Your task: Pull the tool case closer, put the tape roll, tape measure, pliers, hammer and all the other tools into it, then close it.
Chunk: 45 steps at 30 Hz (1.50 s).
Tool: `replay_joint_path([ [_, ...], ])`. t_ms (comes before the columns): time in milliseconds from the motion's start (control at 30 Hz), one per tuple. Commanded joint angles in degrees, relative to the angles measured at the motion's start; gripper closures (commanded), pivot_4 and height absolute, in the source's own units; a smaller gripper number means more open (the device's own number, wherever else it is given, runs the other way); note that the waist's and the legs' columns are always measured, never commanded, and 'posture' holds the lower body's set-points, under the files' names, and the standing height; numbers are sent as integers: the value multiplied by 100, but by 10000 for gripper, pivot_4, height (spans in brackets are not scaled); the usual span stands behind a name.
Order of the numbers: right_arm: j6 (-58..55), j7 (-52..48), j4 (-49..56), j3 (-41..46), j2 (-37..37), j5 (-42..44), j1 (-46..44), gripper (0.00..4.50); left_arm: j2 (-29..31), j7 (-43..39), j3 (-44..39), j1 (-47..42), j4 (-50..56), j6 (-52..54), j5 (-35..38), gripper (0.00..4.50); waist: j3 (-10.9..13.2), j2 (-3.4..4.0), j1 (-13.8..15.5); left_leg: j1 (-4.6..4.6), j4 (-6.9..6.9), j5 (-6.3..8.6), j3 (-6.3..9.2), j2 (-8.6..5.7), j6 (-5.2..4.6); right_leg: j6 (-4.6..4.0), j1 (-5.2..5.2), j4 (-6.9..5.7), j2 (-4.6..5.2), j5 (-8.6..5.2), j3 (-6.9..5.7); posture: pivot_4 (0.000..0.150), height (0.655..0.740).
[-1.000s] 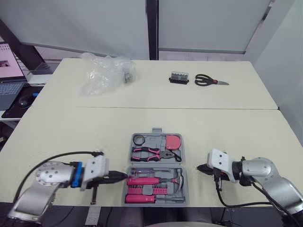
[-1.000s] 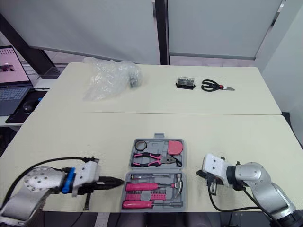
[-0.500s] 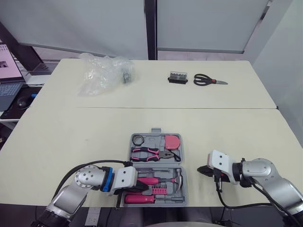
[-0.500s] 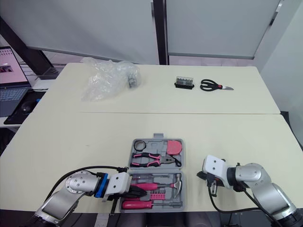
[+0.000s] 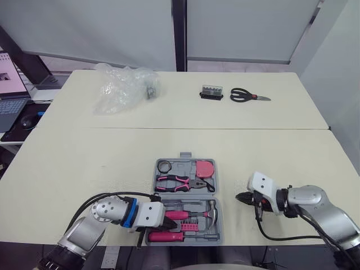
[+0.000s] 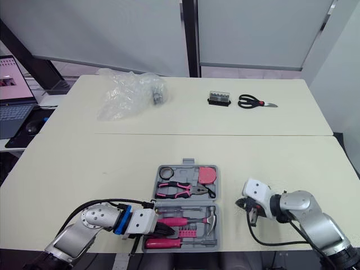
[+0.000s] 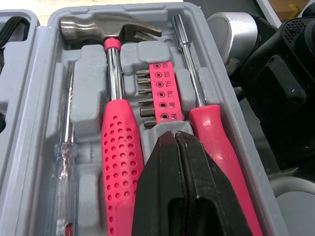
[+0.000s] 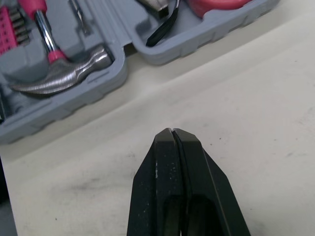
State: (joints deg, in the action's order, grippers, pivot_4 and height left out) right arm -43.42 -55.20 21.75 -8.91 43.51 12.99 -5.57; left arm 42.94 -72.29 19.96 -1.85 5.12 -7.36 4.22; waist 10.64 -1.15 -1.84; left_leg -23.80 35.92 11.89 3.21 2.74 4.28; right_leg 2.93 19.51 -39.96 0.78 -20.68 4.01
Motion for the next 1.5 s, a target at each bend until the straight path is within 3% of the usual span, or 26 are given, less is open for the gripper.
replay_joint_path([
  [33,-1131,35,11,378,-137,669,-616,37549,6,16,174,-89,-220,-6,-258,45000,-2,4,-1,1,0,0,0,0,0,0,0,-1,0,0,0,1500,7400],
  [233,-2257,656,-646,449,-751,1007,-1438,21992,-13,41,234,-205,-421,-78,-298,45000,-6,10,15,0,0,0,5,-3,-1,0,-5,2,0,0,-1,1500,7400],
  [467,-2672,1365,-1187,496,-1520,1081,-1832,1469,32,2,277,-252,-553,-183,-314,45000,-11,19,7,0,0,0,4,-3,-1,1,-1,-1,1,1,1,1500,7400],
  [967,-2332,2732,-1036,527,-2424,854,-1466,662,-83,53,433,-444,-687,-110,-388,45000,-14,26,10,-1,0,0,3,-5,-1,4,2,-1,2,2,3,1500,7400],
  [1500,-1915,2279,-1925,572,-3244,1369,-1577,662,-85,-59,644,-671,-812,-28,-427,45000,-37,50,-10,3,-3,0,1,-4,-2,4,1,-1,-1,2,5,1500,7400],
])
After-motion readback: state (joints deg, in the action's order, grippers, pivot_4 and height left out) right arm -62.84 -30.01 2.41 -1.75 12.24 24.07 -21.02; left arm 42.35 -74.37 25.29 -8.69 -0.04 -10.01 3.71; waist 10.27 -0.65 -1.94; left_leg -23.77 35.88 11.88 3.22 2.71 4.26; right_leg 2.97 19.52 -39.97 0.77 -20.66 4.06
